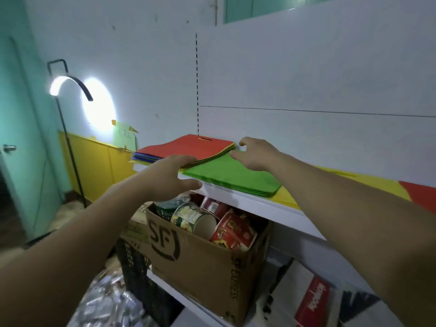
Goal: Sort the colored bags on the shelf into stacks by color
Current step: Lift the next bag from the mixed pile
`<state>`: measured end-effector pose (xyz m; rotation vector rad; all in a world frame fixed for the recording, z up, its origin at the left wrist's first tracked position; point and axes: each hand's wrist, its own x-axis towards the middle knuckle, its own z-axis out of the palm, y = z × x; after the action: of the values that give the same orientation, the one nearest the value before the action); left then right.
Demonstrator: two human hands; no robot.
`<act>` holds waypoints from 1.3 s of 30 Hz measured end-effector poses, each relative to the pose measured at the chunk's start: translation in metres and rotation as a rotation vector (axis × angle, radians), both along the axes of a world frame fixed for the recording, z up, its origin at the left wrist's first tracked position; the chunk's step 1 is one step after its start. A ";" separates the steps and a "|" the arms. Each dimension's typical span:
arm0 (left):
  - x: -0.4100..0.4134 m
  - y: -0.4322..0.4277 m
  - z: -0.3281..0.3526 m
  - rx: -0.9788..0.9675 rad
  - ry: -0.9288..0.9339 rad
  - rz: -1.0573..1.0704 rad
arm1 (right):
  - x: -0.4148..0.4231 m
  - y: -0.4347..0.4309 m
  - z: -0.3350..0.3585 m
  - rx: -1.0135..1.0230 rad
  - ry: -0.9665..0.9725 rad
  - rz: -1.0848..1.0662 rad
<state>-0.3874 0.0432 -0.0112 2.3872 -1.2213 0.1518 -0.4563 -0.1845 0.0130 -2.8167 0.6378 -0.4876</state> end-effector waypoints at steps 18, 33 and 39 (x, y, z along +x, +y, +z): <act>0.204 -0.035 0.014 -0.001 0.031 0.047 | 0.197 -0.037 -0.004 -0.038 0.058 -0.050; 0.360 -0.063 -0.002 0.242 -0.049 -0.317 | 0.249 -0.018 -0.034 0.008 0.254 -0.552; 0.369 -0.061 -0.012 0.299 0.020 -0.343 | 0.257 -0.018 -0.039 -0.044 0.215 -0.647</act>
<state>-0.0180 -0.0180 -0.0232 2.3639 -1.7222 -0.1734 -0.1998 -0.2024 -0.0261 -2.6696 1.6142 -0.2928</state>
